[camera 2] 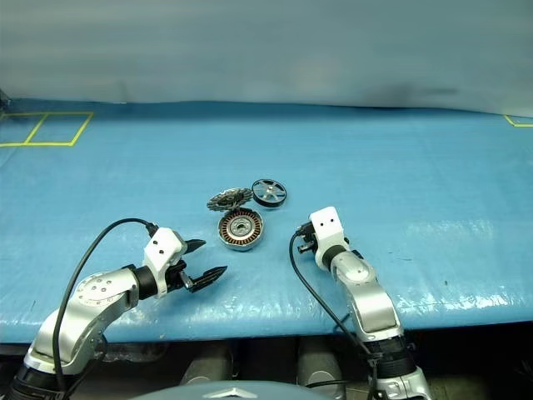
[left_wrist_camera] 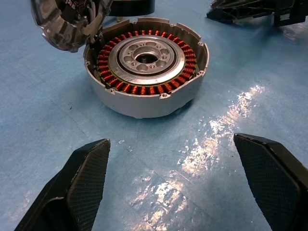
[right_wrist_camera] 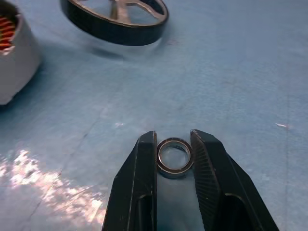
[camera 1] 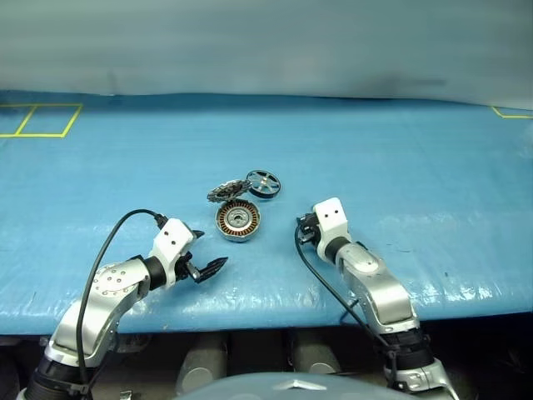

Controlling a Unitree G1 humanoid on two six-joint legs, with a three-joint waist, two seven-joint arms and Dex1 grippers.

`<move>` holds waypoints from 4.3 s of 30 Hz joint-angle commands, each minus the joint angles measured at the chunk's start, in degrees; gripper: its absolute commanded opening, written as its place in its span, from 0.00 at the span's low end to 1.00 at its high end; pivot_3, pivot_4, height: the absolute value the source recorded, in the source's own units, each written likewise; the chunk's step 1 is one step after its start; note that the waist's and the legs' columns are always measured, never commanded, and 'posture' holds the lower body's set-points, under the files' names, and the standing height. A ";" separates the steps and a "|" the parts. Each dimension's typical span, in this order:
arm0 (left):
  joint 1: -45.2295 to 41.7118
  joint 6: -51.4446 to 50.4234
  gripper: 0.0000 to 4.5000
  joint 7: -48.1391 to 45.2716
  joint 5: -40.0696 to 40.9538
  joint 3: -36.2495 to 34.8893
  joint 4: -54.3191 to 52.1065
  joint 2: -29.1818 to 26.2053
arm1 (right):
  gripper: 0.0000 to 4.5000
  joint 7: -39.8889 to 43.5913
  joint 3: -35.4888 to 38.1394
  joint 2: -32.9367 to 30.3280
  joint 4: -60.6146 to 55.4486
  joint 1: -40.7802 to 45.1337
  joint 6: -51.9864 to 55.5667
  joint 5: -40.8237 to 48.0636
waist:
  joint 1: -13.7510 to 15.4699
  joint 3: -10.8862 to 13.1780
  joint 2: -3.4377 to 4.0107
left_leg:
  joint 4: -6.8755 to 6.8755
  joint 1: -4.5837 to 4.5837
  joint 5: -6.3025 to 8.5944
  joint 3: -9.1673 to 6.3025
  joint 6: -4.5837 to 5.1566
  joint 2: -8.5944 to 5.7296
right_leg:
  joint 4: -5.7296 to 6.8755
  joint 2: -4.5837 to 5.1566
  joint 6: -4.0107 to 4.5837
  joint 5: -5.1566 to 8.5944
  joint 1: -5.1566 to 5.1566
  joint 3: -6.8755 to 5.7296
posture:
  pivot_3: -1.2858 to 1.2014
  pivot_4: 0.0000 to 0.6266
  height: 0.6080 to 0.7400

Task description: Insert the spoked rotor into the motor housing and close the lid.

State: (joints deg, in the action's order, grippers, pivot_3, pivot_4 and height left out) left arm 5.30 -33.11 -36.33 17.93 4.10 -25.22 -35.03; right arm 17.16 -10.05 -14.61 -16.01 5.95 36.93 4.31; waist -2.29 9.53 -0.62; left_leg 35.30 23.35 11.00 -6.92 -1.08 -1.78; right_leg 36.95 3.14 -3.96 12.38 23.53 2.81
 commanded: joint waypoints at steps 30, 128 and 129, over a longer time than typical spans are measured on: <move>6.15 15.11 1.00 2.59 -2.82 -3.86 1.84 6.63 | 0.15 3.42 -12.17 12.98 10.42 13.28 -8.19 0.08 | 0.05 0.00 -0.02 | -0.02 0.07 0.01 0.06 -0.05 0.20 | -0.04 -0.13 0.07 -0.05 0.11 -0.01 | 0.52 0.24 1.00; 9.79 26.87 1.00 2.82 -4.89 -2.48 8.09 12.46 | 0.01 3.82 -16.48 13.64 9.71 14.73 0.72 -5.09 | -0.62 -0.01 -0.01 | -0.05 0.04 0.02 0.07 -0.10 0.28 | -0.04 -0.27 0.14 -0.08 0.15 -0.01 | 0.52 0.24 1.00; 9.82 26.87 1.00 2.83 -4.88 -2.47 8.10 12.47 | 0.01 3.98 -16.52 13.60 9.56 14.66 0.87 -5.03 | -0.66 -0.01 -0.01 | -0.05 0.04 0.02 0.07 -0.10 0.28 | -0.04 -0.27 0.14 -0.08 0.15 0.00 | 0.52 0.24 1.00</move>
State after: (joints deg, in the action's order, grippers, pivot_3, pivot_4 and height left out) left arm 15.02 -6.97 -33.73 13.44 1.79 -16.24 -22.37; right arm 20.32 -25.95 -1.81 -4.87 20.95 37.97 -1.51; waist -2.95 9.53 -0.63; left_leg 35.25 23.39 11.01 -6.86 -1.18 -1.51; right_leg 36.90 2.87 -3.81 12.30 23.67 2.81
